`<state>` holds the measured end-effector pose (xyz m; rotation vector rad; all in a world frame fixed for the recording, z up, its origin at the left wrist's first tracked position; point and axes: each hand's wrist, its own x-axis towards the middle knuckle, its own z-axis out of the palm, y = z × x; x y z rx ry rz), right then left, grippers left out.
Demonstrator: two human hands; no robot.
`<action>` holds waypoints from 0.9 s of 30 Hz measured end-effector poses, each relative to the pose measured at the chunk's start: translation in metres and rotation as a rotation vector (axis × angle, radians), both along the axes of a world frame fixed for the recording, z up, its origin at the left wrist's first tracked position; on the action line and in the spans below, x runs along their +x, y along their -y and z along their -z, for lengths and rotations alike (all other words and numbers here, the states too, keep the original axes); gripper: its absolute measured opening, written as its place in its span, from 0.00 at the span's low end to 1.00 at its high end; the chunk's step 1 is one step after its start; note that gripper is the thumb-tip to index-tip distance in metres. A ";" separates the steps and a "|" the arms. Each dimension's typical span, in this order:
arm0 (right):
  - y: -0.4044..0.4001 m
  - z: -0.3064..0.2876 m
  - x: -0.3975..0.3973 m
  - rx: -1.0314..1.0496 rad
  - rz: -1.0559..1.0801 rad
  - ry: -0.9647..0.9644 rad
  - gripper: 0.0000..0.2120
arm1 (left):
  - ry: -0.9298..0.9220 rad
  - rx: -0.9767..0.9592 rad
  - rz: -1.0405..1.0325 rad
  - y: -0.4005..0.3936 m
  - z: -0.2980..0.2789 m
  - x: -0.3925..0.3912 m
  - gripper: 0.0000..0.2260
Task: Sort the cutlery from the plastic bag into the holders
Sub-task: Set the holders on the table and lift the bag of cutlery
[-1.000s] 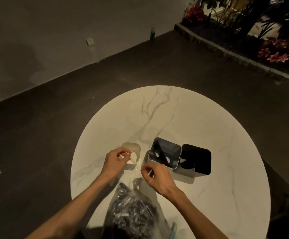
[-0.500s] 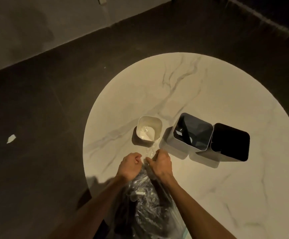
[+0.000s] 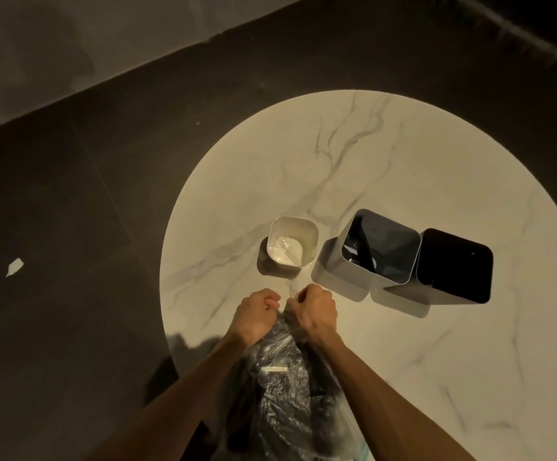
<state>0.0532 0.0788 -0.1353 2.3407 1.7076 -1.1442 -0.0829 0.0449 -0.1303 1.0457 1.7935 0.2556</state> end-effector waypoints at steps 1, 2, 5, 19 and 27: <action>0.000 -0.001 0.002 -0.001 0.015 -0.039 0.09 | 0.006 0.000 0.004 0.000 -0.001 0.000 0.12; 0.001 0.001 0.005 0.007 0.020 -0.078 0.07 | 0.005 -0.002 0.012 -0.001 -0.003 0.000 0.12; 0.006 -0.008 0.016 0.030 0.026 -0.185 0.05 | 0.032 0.007 0.024 -0.001 -0.007 -0.002 0.11; -0.010 -0.131 0.033 0.191 -0.086 -0.596 0.15 | 0.554 0.202 -0.177 -0.046 -0.138 -0.005 0.08; -0.047 -0.154 0.025 0.272 -0.337 -0.483 0.10 | 0.476 0.305 -0.131 -0.093 -0.170 -0.016 0.10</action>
